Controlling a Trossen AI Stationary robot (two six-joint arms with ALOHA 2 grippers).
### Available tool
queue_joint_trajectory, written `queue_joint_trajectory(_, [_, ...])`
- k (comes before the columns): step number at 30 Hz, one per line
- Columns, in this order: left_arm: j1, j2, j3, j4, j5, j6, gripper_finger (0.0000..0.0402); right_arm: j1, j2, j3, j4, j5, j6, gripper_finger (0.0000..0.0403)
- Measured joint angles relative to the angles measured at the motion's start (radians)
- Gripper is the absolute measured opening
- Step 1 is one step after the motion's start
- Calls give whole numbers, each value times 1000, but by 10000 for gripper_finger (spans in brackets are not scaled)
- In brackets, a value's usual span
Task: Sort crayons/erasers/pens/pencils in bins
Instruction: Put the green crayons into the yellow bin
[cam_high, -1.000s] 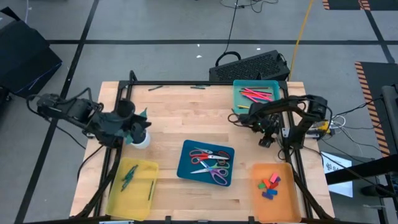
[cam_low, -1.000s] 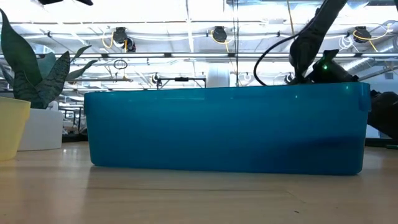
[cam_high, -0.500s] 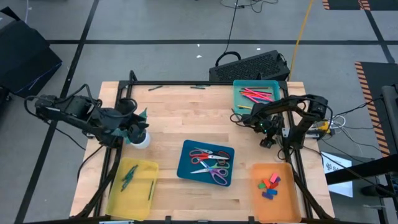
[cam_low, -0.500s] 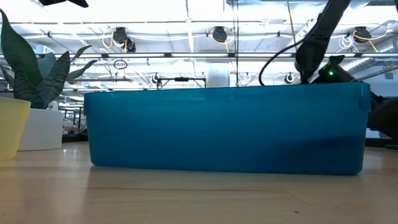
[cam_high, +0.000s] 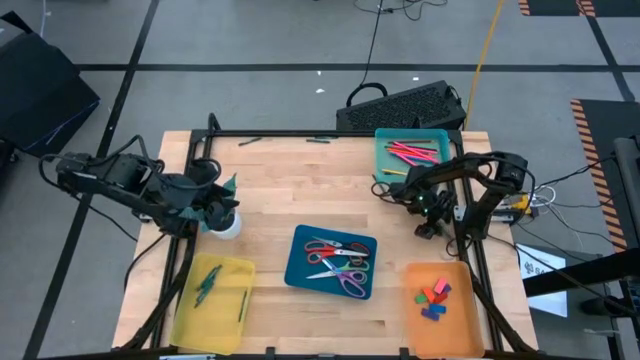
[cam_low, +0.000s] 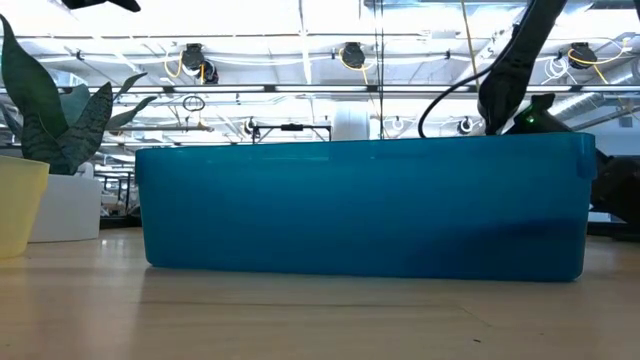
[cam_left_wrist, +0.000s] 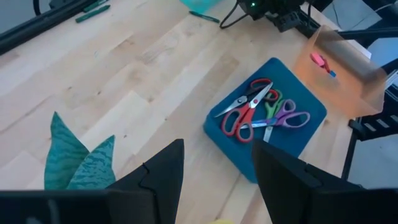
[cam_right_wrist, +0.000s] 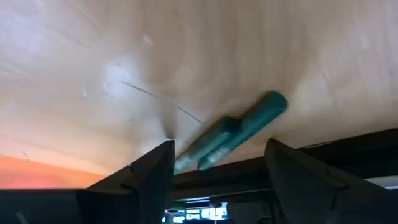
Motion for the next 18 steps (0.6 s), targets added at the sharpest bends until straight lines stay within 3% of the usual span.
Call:
queue_joint_trajectory(8, [0,0,0,0,0,8,188,71,-1,1,19,-21,141,199])
queue_joint_trajectory(18, [0,0,0,1,0,-19,188,161,-5,3,41,-69,321,97])
